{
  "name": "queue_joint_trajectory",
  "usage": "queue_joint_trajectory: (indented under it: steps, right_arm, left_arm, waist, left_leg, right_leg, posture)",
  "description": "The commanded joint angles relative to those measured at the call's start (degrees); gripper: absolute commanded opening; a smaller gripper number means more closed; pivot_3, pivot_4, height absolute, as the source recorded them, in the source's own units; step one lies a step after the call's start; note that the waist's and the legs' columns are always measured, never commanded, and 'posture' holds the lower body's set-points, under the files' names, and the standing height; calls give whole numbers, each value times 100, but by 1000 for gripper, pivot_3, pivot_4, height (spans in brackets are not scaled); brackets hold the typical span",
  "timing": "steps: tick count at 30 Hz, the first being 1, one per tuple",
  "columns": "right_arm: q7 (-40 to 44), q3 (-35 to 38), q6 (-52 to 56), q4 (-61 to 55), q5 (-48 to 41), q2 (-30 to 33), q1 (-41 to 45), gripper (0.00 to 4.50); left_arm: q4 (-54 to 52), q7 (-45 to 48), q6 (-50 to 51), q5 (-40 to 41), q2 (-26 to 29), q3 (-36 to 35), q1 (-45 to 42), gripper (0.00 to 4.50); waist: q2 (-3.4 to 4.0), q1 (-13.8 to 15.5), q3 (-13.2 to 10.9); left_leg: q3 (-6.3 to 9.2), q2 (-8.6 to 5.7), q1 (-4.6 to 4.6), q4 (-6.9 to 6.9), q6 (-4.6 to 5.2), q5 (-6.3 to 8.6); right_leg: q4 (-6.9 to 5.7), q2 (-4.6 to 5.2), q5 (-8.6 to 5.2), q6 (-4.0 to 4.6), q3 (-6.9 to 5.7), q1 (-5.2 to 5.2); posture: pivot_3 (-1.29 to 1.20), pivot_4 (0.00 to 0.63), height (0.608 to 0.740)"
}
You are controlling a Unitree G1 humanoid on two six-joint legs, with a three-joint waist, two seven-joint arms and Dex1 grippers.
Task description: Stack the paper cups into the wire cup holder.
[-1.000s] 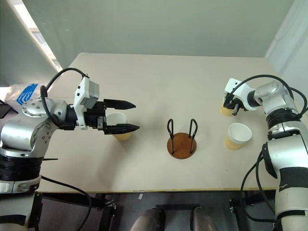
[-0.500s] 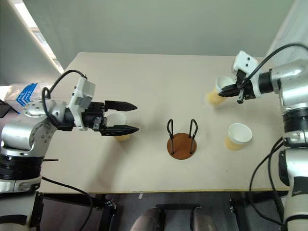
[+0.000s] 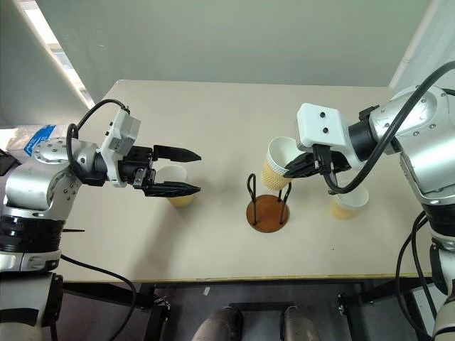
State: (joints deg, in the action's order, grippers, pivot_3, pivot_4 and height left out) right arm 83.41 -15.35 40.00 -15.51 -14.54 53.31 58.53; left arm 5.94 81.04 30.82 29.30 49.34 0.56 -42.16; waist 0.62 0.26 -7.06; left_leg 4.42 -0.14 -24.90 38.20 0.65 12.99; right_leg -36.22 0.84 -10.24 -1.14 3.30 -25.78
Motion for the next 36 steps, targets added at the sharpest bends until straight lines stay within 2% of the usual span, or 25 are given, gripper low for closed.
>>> queue_joint_trajectory:
  steps: [1,9,12,20,29,33,36]
  right_arm:
    - [-65,-25,-146,-43,29,-59,115,37]
    - [-161,-291,-487,-2,260,-191,11,37]
    - [-246,-316,-518,49,323,-293,30,660]
    - [-557,-84,-254,176,218,-452,-11,3287]
    - [-833,532,506,423,-238,-211,-227,3287]
    - [-812,923,643,442,-681,-224,-451,3287]
    - [-775,1107,486,446,-958,-355,-514,3287]
  left_arm:
    - [37,70,-171,-78,56,-68,-171,4500]
    - [-13,25,-198,-115,51,-98,-126,4500]
    - [-66,-31,-193,-128,66,-117,-91,4500]
    - [-515,-243,-385,-265,256,-239,274,4500]
    - [-1030,-528,-966,-849,866,-289,384,4500]
    - [-1219,-729,-1354,-1788,1413,85,684,4500]
    - [-1320,-780,-1309,-1991,1531,187,866,4500]
  waist:
    - [0,-2,0]
    - [0,1,0]
    - [0,-2,0]
    - [-1,-12,0]
    - [-1,-2,1]
    - [-1,-13,1]
    - [2,-20,2]
  left_leg:
    - [0,0,0,0,0,0]
    - [-1,0,-4,-2,2,2]
    - [-2,0,-5,-3,2,2]
    - [-2,0,-4,-5,2,2]
    - [-3,-1,-5,-7,2,2]
    - [-3,0,-3,-11,1,3]
    - [-4,0,-1,-18,0,3]
  right_leg:
    - [0,0,0,0,0,0]
    - [8,0,4,-8,-2,-2]
    - [9,0,6,-10,-1,-3]
    - [13,0,6,-10,-1,-2]
    - [18,0,5,-9,0,-1]
    - [19,0,4,-7,1,-2]
    - [15,-2,2,-4,5,-7]
  posture:
    - [0,150,740]
    - [0,150,740]
    - [0,150,740]
    - [0,150,740]
    - [0,150,740]
    - [0,150,740]
    - [0,150,740]
